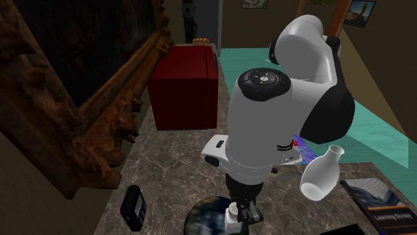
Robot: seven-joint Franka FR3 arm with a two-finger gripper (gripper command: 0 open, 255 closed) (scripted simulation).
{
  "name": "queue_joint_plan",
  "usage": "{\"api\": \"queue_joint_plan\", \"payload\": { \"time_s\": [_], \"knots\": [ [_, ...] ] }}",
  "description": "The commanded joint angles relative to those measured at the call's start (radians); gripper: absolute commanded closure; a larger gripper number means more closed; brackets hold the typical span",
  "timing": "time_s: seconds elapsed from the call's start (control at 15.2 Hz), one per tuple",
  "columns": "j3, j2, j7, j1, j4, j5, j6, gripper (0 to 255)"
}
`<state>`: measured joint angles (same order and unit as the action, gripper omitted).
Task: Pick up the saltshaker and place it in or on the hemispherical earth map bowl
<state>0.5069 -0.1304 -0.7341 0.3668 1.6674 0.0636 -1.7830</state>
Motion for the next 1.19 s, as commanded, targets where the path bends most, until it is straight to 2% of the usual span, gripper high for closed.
{"api": "queue_joint_plan", "payload": {
  "time_s": [0.0, 0.46, 0.53, 0.86, 1.12],
  "knots": [
    [-0.001, 0.0, 0.0, -0.001, 0.031, 0.0, -0.031, 255],
    [-0.001, 0.0, 0.0, -0.001, 0.031, 0.0, -0.031, 255],
    [-0.001, 0.0, 0.0, -0.001, 0.031, 0.0, -0.031, 0],
    [-0.001, 0.0, 0.0, -0.001, 0.031, 0.0, -0.031, 0],
    [0.002, -0.006, 0.0, 0.004, -0.103, 0.002, 0.098, 0]
  ]
}}
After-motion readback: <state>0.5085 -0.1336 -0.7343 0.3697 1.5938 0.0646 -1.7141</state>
